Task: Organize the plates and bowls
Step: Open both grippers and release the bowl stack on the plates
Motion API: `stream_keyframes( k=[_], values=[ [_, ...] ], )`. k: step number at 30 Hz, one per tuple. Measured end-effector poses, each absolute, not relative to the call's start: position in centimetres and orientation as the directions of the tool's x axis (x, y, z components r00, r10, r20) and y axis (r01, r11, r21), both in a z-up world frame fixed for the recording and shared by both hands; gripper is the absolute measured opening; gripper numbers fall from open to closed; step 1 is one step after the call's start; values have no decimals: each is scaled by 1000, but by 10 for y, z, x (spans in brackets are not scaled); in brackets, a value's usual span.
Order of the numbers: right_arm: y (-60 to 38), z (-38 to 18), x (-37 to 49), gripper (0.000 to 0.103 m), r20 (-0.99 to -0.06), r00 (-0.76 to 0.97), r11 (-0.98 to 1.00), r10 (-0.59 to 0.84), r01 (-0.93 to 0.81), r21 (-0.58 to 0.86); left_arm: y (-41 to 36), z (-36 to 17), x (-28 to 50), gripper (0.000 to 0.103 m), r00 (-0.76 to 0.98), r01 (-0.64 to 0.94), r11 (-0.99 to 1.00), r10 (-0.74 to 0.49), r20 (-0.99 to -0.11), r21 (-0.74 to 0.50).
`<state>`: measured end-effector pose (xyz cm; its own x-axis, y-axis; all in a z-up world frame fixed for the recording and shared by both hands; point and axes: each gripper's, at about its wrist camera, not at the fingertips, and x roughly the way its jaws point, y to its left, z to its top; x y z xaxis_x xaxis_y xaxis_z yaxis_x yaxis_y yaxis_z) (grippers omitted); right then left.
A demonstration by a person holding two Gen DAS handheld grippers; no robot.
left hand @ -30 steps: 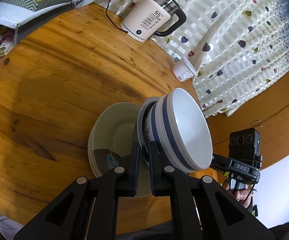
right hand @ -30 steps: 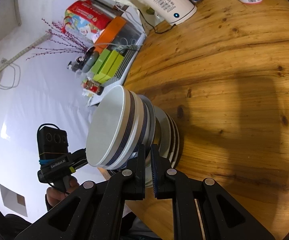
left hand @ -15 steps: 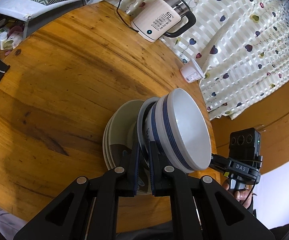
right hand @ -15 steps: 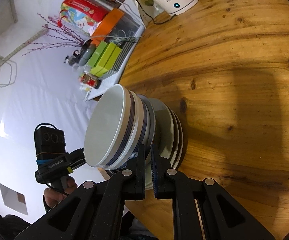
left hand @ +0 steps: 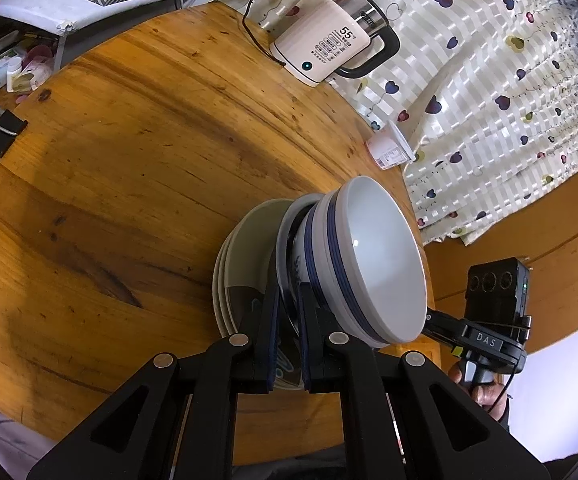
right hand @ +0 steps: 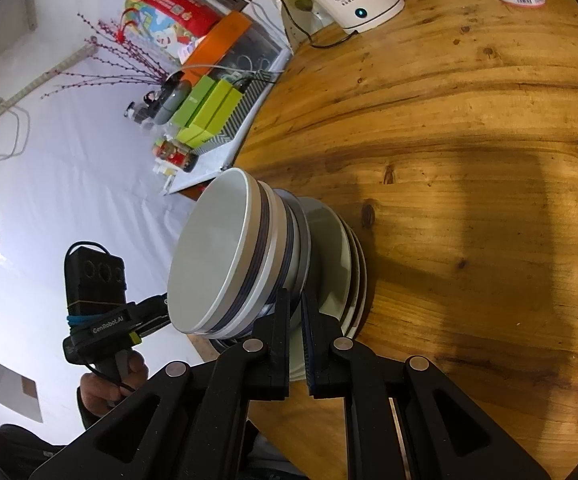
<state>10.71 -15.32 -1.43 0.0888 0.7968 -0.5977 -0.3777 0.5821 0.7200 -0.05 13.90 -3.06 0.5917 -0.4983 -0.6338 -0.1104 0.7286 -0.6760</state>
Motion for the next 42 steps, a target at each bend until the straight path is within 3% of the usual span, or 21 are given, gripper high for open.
stream_keyframes(
  k=[16, 20, 23, 32, 42],
  values=[
    [-164, -8, 99, 9, -629, 137, 626, 765, -390, 676, 131, -20, -7, 10, 615, -119, 791, -416, -670, -600],
    [-168, -1, 91, 16, -632, 161, 635, 758, -406, 657, 125, -10, -13, 12, 633, -114, 832, -360, -685, -543],
    [-167, 7, 84, 24, -644, 189, 651, 742, -433, 623, 119, -4, -18, 21, 644, -112, 861, -318, -696, -497],
    [-159, 28, 61, 41, -679, 271, 702, 682, -501, 506, 102, 6, -27, 22, 657, -111, 915, -226, -720, -389],
    [-149, 34, 44, 45, -702, 307, 725, 642, -543, 425, 88, 4, -32, 23, 646, -110, 941, -176, -742, -319]
  ],
)
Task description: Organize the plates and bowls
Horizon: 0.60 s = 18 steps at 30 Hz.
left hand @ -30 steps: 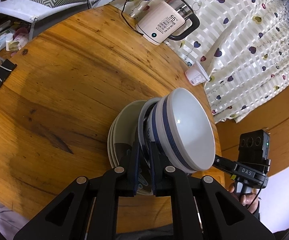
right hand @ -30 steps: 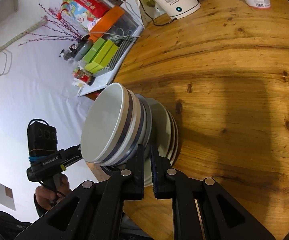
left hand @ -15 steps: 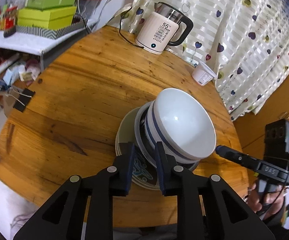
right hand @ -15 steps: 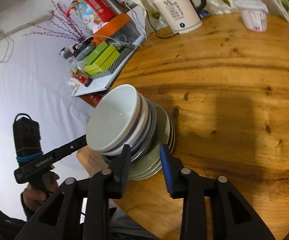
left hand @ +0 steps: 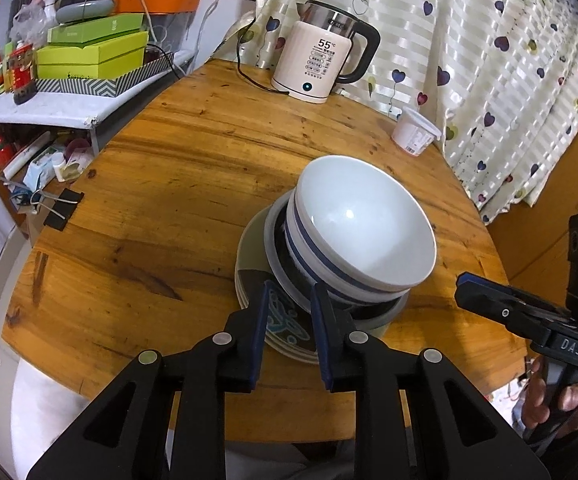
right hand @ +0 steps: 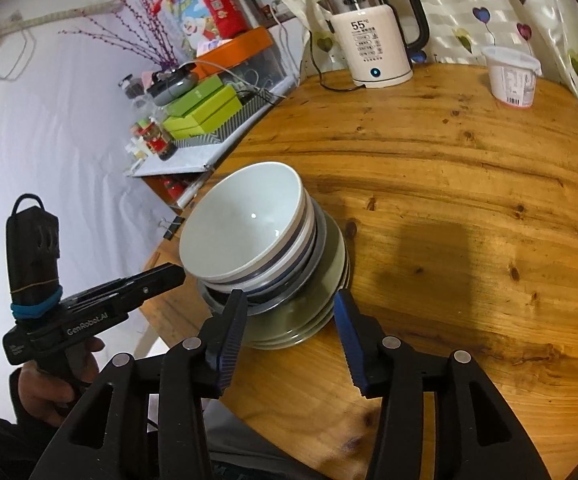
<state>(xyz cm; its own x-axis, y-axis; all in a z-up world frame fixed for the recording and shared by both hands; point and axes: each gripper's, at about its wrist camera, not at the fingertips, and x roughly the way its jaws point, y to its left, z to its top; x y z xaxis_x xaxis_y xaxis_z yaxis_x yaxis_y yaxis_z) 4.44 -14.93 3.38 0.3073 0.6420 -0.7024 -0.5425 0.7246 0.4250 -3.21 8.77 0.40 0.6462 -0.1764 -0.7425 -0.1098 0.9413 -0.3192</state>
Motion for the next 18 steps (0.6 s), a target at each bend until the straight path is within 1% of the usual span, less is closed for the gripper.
stream_keyframes(
  k=[5, 6, 7, 9, 18],
  values=[
    [-142, 37, 38, 47, -716, 326, 735, 617, -564, 376, 82, 3, -34, 24, 647, -107, 950, -156, -746, -292],
    [-141, 37, 37, 47, -719, 327, 736, 613, -567, 370, 82, 3, -33, 31, 647, -110, 952, -149, -748, -285],
    [-140, 36, 37, 47, -721, 328, 737, 610, -569, 365, 81, 2, -33, 43, 647, -112, 953, -145, -748, -282],
    [-137, 35, 35, 47, -727, 327, 739, 603, -572, 355, 81, 2, -33, 52, 648, -111, 954, -144, -748, -280],
    [-128, 31, 32, 47, -742, 332, 739, 583, -595, 315, 77, -1, -32, 52, 641, -108, 961, -127, -757, -253]
  ],
)
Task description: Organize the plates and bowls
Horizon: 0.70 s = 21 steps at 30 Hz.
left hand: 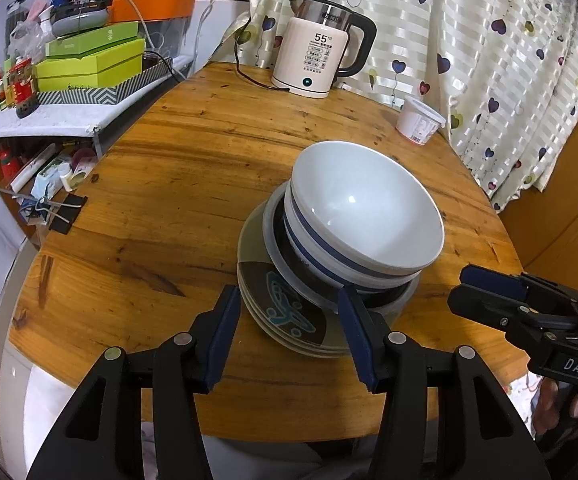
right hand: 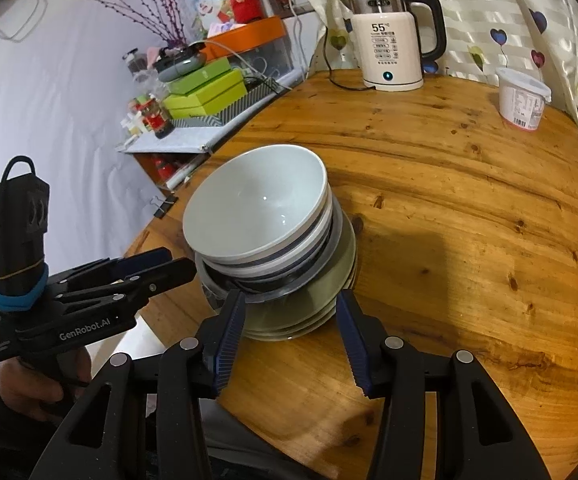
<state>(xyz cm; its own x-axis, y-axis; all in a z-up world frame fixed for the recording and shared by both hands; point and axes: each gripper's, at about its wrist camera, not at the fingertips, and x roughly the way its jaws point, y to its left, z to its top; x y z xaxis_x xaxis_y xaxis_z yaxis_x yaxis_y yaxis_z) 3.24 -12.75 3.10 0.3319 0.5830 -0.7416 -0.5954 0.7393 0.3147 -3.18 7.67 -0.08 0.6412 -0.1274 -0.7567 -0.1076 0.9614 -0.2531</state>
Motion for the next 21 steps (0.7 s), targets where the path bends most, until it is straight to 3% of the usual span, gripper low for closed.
stream_keyframes(
  k=[17, 21],
  values=[
    [-123, 26, 30, 48, -751, 326, 738, 574, -604, 301, 67, -3, -35, 52, 626, -125, 976, -63, -777, -180],
    [-122, 26, 29, 48, -752, 326, 737, 573, -605, 300, 70, -5, -37, 52, 628, -123, 966, -101, -772, -226]
  ],
)
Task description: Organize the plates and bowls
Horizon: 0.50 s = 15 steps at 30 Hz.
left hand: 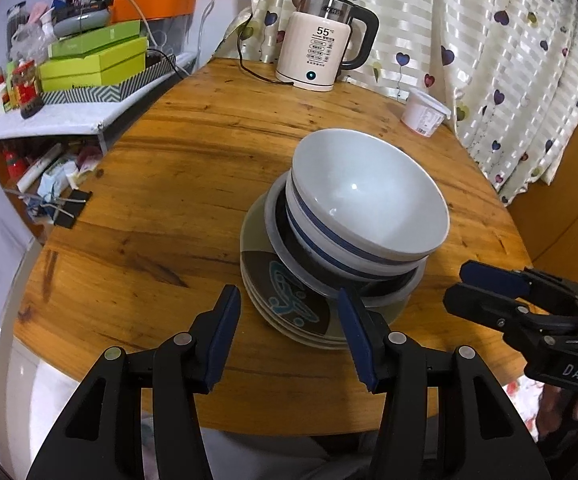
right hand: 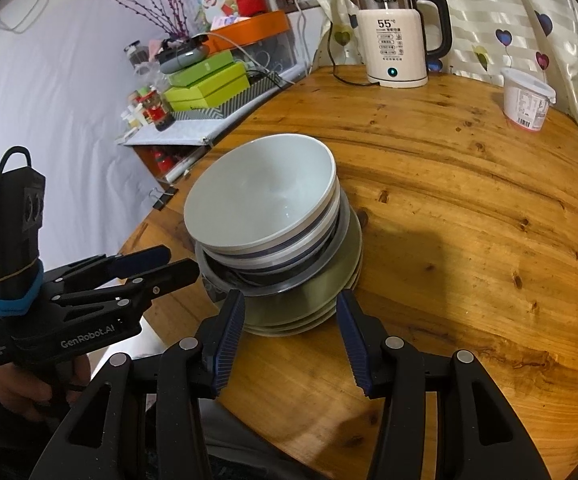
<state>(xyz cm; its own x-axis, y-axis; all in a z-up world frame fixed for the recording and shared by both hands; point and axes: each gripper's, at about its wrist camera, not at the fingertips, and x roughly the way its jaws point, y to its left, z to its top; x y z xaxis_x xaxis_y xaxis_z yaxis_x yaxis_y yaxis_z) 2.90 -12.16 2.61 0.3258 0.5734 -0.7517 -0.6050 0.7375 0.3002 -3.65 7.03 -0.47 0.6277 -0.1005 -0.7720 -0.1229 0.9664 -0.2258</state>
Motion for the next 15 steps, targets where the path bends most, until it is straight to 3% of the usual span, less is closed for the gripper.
stream_keyframes(
  k=[15],
  values=[
    [-118, 24, 25, 48, -757, 330, 738, 564, -614, 282, 66, -6, -39, 52, 615, -141, 973, -57, -786, -181]
  ],
)
